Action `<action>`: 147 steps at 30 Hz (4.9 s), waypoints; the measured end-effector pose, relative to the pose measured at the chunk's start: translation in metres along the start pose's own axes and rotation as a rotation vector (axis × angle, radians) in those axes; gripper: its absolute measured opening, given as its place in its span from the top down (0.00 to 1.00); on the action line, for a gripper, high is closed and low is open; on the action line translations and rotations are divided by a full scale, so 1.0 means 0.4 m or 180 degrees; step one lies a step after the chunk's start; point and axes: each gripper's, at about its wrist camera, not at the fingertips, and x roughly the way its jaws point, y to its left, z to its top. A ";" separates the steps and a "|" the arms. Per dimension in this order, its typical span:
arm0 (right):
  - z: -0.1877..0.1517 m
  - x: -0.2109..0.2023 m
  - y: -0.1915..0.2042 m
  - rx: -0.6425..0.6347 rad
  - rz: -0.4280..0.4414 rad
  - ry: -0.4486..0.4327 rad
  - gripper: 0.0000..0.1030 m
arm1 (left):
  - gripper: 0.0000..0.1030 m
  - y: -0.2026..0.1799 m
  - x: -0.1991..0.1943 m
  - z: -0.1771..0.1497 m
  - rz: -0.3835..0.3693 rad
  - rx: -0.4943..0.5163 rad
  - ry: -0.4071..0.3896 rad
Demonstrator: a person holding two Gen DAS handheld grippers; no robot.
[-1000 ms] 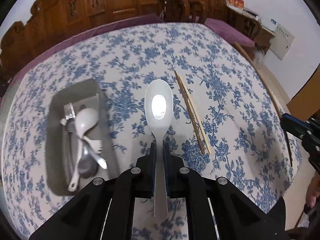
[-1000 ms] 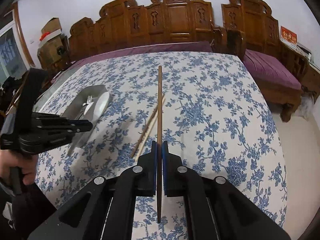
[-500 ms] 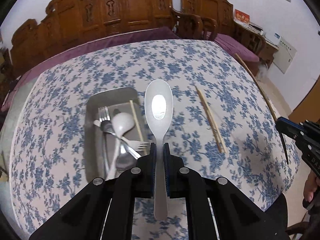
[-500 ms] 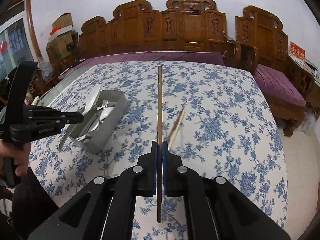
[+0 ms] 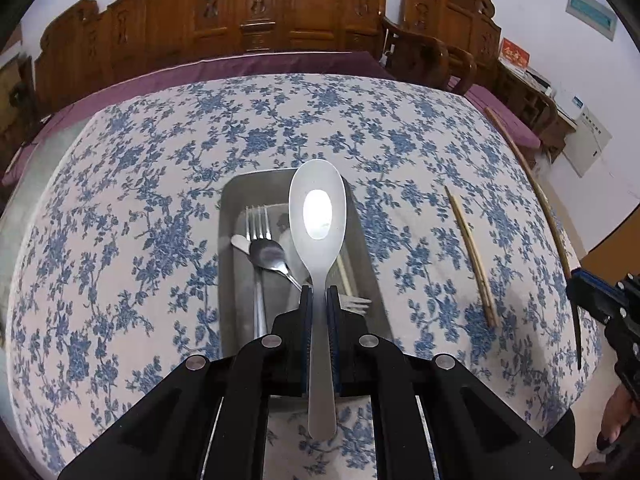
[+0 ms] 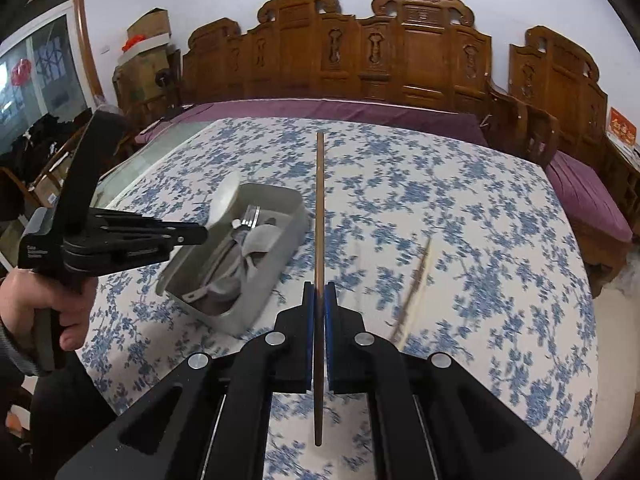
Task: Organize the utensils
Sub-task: 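Carry the white spoon into the tray and open left tool while right carries chopstick over tray, then release the wooden chopstick into the tray by opening the right tool, then reach the right tool to the remaining chopsticks and grasp one, then grasp the dark wooden chopstick with the left tool while the right tool holds its chopstick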
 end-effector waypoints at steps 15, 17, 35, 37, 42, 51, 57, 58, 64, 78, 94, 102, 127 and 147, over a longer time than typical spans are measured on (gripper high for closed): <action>0.022 0.106 0.078 -0.0063 0.0116 0.0133 0.94 | 0.92 0.052 0.079 0.008 0.0039 -0.0053 0.0094; 0.023 0.115 0.082 -0.0065 0.0113 0.0151 0.94 | 0.89 0.060 0.078 0.001 0.0017 -0.0074 0.0096; 0.087 0.286 0.203 0.0053 0.0365 0.0362 0.94 | 0.78 0.204 -0.087 -0.059 0.0200 -0.0043 -0.0193; 0.092 0.310 0.218 0.0036 0.0360 0.0402 0.94 | 0.77 0.220 -0.097 -0.062 0.0201 -0.0062 -0.0204; 0.103 0.358 0.243 0.0032 0.0330 0.0453 0.94 | 0.72 0.250 -0.116 -0.072 0.0202 -0.0089 -0.0234; 0.094 0.395 0.243 0.0084 0.0261 0.0532 0.92 | 0.72 0.261 -0.137 -0.079 0.0212 -0.0062 -0.0273; 0.089 0.369 0.236 0.0070 0.0306 0.0473 0.92 | 0.68 0.243 -0.148 -0.077 0.0191 -0.0036 -0.0322; 0.087 0.359 0.231 0.0062 0.0319 0.0454 0.92 | 0.67 0.238 -0.148 -0.077 0.0195 -0.0024 -0.0325; 0.051 0.269 0.172 -0.0053 0.0272 0.0307 0.92 | 0.64 0.194 -0.154 -0.078 0.0170 0.0050 -0.0352; -0.084 0.197 -0.174 0.0385 -0.0277 0.0380 0.68 | 0.20 0.067 -0.142 -0.073 0.0001 0.0179 -0.0484; -0.102 0.319 -0.259 0.0577 -0.0476 0.0658 0.73 | 0.20 -0.055 -0.080 -0.092 -0.0195 0.0322 -0.0361; -0.093 0.336 -0.257 0.0475 -0.0761 0.0830 0.76 | 0.20 -0.084 -0.074 -0.101 -0.0190 0.0371 -0.0328; -0.170 0.013 -0.307 0.0580 -0.0473 0.0291 0.94 | 0.20 -0.303 -0.011 -0.078 -0.0218 0.0605 -0.0233; -0.186 -0.017 -0.355 0.0697 -0.0383 0.0208 0.94 | 0.31 -0.420 0.177 0.000 -0.0219 0.0513 0.0092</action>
